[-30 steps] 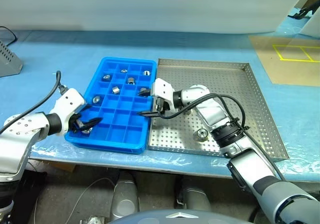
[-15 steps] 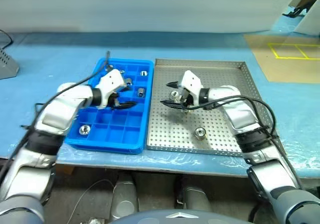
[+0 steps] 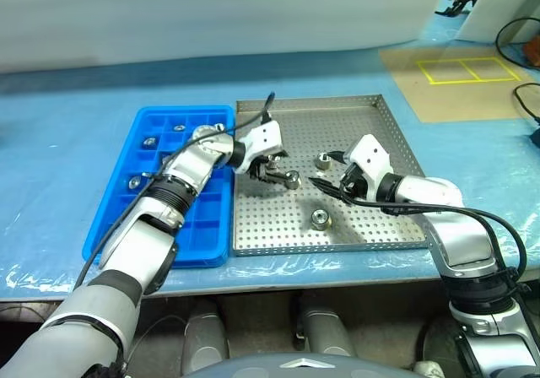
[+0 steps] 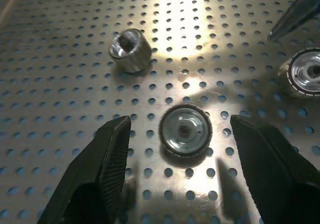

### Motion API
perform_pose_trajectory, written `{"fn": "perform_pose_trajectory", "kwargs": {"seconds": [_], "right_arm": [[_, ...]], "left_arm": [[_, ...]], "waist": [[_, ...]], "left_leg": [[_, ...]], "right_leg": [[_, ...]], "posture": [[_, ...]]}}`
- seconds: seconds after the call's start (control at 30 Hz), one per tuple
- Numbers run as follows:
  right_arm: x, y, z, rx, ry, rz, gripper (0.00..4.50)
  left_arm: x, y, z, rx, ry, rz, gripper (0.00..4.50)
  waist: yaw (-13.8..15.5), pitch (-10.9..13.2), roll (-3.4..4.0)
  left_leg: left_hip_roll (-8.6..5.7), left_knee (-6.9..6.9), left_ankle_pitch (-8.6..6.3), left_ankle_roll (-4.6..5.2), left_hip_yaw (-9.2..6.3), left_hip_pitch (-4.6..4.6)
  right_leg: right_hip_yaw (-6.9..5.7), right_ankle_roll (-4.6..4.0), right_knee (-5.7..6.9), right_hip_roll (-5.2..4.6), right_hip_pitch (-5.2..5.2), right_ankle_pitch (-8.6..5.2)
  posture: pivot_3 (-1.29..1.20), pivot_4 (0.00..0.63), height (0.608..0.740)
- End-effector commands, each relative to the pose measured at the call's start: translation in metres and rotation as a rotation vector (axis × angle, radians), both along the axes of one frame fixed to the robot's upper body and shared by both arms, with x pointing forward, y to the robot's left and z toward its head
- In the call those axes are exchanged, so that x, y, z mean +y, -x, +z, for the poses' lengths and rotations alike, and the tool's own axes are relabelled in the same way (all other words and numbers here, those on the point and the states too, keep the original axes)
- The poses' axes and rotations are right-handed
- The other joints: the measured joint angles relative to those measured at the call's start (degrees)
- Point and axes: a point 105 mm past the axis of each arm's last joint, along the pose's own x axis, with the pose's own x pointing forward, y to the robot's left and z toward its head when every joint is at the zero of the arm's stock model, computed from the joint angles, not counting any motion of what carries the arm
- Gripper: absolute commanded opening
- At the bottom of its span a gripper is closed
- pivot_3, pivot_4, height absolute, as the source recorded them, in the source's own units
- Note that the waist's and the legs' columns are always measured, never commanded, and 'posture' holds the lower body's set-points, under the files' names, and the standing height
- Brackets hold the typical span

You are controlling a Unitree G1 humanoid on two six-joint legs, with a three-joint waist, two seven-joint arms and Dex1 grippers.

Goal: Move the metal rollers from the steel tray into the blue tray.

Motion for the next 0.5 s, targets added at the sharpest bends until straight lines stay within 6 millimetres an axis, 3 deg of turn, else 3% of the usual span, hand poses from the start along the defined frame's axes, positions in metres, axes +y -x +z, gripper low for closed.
{"fn": "perform_pose_trajectory", "kwargs": {"seconds": [0.03,0.5], "right_arm": [[-0.001,0.005,0.014,-0.056,-0.005,-0.016,3.7],[-0.002,0.007,0.005,-0.049,0.005,-0.051,3.7]], "left_arm": [[-0.005,-0.002,0.003,-0.049,-0.029,-0.046,3.33],[-0.02,-0.013,-0.01,-0.082,-0.035,0.027,3.33]], "waist": [[-0.2,0.0,0.0],[-0.22,0.0,0.0]], "left_leg": [[0.0,0.02,-0.02,0.03,0.0,0.01],[-0.05,0.14,-0.13,0.23,0.02,-0.02]], "right_leg": [[0.01,0.0,0.0,0.0,0.01,0.0],[0.04,0.03,-0.06,-0.07,0.07,0.03]], "posture": [[-0.44,0.15,0.74],[-0.46,0.15,0.74]]}}
